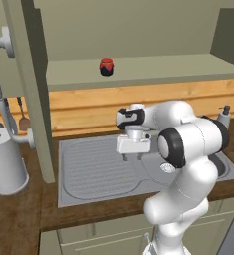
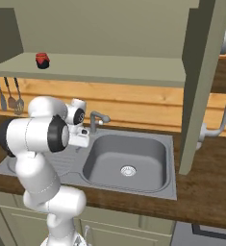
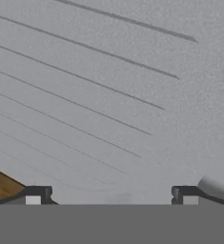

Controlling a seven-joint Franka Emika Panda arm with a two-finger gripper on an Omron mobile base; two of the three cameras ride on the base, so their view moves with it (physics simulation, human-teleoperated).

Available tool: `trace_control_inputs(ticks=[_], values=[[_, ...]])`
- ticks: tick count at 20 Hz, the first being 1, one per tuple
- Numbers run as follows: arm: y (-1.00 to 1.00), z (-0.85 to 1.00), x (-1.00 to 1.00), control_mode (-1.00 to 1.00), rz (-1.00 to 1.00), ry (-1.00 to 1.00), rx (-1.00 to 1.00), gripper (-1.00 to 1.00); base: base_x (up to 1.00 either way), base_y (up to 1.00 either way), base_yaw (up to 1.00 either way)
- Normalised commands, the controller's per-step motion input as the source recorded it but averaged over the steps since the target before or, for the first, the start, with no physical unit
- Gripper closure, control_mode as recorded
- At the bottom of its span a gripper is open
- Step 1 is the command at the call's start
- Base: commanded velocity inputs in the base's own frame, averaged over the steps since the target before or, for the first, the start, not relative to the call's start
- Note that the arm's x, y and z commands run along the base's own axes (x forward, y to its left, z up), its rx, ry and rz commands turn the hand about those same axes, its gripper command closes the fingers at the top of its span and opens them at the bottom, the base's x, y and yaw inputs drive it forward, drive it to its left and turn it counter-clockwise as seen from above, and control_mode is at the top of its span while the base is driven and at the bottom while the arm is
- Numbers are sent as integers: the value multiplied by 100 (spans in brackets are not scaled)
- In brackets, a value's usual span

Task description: From the different types of pastries on the counter, select a croissant and place it on the cutting board. Then retrieve a jar of jam from the cabinet and place it alongside the croissant on the cutting board.

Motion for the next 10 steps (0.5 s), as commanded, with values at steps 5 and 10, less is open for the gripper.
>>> trace_control_inputs(ticks=[5, 10], values=[[10, -1, 0, -100, 0, -10, -1, -100, 0, 4, 0], [35, 29, -16, -100, 6, -46, -14, -100, 0, 0, 0]])
